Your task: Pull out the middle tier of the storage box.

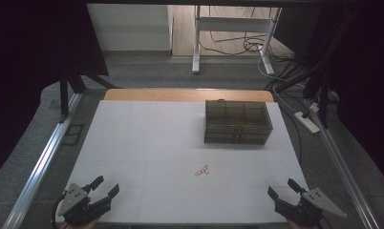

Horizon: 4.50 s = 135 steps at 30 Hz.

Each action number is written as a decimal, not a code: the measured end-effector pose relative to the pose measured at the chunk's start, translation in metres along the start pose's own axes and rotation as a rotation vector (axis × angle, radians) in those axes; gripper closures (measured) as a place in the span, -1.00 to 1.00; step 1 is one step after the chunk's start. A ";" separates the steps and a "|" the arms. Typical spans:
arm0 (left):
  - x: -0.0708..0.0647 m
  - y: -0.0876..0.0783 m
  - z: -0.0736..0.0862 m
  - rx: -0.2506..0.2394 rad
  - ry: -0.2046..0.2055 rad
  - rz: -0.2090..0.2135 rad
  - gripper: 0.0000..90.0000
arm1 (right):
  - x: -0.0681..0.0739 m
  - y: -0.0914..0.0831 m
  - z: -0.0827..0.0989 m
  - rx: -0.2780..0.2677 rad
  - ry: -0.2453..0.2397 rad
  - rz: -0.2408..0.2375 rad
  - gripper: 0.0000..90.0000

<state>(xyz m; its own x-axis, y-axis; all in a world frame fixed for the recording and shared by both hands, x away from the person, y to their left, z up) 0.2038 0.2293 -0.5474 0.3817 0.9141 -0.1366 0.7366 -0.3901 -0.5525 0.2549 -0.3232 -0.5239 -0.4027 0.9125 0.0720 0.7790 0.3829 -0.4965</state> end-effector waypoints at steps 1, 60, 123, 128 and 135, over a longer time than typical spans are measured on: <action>0.000 0.000 0.000 0.001 0.000 -0.001 -0.27 | 0.000 0.000 0.000 0.001 0.000 0.000 -0.61; 0.002 0.003 -0.001 0.010 -0.018 -0.009 -0.36 | 0.013 0.010 -0.011 -0.032 0.016 -0.038 -0.63; 0.000 0.006 -0.001 0.012 -0.003 -0.001 -0.34 | 0.068 0.063 -0.019 0.028 -0.053 -0.163 -0.65; 0.000 0.006 -0.001 0.011 -0.002 0.000 -0.34 | 0.074 0.067 -0.019 0.036 -0.061 -0.177 -0.66; 0.000 0.006 -0.001 0.011 -0.002 0.002 -0.34 | 0.081 0.073 -0.020 0.038 -0.071 -0.183 -0.66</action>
<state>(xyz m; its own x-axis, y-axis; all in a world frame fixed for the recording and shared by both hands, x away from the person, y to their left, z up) 0.2092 0.2269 -0.5497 0.3821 0.9136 -0.1393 0.7297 -0.3908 -0.5611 0.2886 -0.2188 -0.5369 -0.5696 0.8154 0.1034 0.6718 0.5344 -0.5129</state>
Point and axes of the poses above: each handheld gripper's, and its own axes: y roughly forward along the jaws, z roughly out of its underside, x roughly to its left, the point moved 6 cm from there along y, roughly forward along the jaws, and after that the axes turned 10 degrees about x, right-handed, at the moved point
